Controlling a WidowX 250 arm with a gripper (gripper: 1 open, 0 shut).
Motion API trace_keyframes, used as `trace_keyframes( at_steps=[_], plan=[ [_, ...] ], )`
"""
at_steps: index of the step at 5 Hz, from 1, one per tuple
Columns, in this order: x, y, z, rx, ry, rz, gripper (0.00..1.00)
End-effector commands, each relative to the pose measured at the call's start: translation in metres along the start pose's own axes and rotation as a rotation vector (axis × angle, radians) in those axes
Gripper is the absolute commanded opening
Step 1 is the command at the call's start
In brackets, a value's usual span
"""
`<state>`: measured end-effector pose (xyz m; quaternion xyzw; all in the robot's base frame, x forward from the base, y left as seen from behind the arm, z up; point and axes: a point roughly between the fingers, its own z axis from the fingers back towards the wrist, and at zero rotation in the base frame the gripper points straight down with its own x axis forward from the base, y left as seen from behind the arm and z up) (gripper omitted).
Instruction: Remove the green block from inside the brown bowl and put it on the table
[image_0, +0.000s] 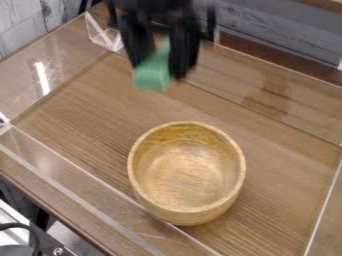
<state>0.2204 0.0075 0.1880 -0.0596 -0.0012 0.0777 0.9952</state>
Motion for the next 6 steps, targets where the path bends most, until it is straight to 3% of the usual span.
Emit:
trace_keyframes(
  at_steps=[1, 3, 5, 6],
  plan=[
    [-0.006, -0.008, -0.011, 0.013, -0.043, -0.045, 0.0],
    [-0.033, -0.039, -0.048, 0.034, -0.043, -0.14, 0.0],
    [-0.037, -0.053, -0.075, 0.04, -0.069, -0.138, 0.0],
    [-0.035, -0.054, -0.079, 0.037, -0.08, -0.134, 0.0]
  ],
)
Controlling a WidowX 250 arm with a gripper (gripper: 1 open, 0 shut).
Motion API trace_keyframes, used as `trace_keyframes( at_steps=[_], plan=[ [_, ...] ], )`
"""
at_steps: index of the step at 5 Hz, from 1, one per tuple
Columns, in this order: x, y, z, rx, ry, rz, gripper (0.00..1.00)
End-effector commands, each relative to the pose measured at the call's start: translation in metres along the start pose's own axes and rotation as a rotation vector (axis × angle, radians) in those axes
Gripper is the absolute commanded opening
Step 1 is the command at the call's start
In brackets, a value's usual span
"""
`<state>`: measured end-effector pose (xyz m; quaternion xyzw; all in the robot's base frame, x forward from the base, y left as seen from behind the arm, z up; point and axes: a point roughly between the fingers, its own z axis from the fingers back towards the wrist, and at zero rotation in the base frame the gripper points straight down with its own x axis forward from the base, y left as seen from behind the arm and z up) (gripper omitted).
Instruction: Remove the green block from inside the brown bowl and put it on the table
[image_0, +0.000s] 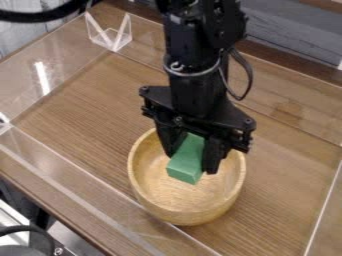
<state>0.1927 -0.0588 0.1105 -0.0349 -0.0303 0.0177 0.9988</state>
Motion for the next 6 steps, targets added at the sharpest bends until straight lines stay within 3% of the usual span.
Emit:
trace_keyframes(
  at_steps=[1, 6],
  plan=[
    [0.006, 0.004, 0.006, -0.01, -0.03, -0.002, 0.0],
    [0.019, 0.037, 0.007, -0.021, -0.061, 0.036, 0.0]
  ],
)
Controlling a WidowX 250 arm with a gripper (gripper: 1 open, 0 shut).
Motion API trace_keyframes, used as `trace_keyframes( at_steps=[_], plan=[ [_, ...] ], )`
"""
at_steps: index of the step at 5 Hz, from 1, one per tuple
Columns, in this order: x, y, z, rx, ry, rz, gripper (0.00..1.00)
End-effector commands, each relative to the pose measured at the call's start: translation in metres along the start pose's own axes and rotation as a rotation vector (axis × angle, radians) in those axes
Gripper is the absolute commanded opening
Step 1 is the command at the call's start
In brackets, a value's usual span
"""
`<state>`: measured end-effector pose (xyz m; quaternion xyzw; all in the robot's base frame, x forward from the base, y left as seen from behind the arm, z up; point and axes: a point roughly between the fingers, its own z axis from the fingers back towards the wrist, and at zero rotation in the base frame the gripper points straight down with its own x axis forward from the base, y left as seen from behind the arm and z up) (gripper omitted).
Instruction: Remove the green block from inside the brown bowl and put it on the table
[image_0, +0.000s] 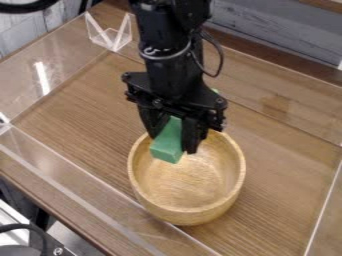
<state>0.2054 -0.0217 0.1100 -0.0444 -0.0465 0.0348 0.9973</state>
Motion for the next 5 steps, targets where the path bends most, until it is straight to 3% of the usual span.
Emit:
trace_keyframes(
  at_steps=[1, 3, 5],
  plan=[
    [0.006, 0.004, 0.003, -0.004, -0.037, 0.005, 0.0],
    [0.009, 0.011, -0.001, -0.005, -0.052, 0.013, 0.0],
    [0.01, 0.038, 0.011, -0.002, -0.06, -0.015, 0.0]
  ],
)
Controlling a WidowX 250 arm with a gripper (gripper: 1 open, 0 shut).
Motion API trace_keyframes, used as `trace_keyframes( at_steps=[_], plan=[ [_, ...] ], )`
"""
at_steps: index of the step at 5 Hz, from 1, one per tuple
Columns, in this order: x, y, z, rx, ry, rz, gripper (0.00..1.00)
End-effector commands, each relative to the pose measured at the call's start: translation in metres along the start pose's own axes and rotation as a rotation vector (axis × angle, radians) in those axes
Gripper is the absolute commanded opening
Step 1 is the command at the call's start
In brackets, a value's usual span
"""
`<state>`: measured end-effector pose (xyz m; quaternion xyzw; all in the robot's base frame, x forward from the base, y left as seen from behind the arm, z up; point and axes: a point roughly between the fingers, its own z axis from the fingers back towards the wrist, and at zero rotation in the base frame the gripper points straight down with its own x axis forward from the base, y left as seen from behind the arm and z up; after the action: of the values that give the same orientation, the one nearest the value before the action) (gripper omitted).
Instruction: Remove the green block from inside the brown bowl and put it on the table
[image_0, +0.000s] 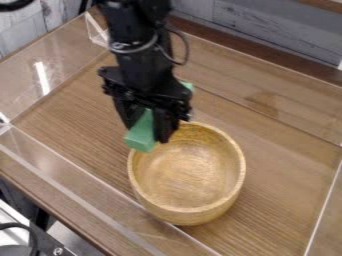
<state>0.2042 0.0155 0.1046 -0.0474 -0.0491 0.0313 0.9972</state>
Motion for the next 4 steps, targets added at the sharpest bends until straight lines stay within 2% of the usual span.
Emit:
trace_keyframes(
  at_steps=[1, 3, 4],
  plan=[
    [0.009, 0.018, 0.016, 0.006, -0.06, -0.029, 0.0],
    [0.018, 0.063, 0.019, 0.037, -0.078, -0.057, 0.0],
    [0.023, 0.07, 0.014, 0.055, -0.074, -0.063, 0.0]
  ],
)
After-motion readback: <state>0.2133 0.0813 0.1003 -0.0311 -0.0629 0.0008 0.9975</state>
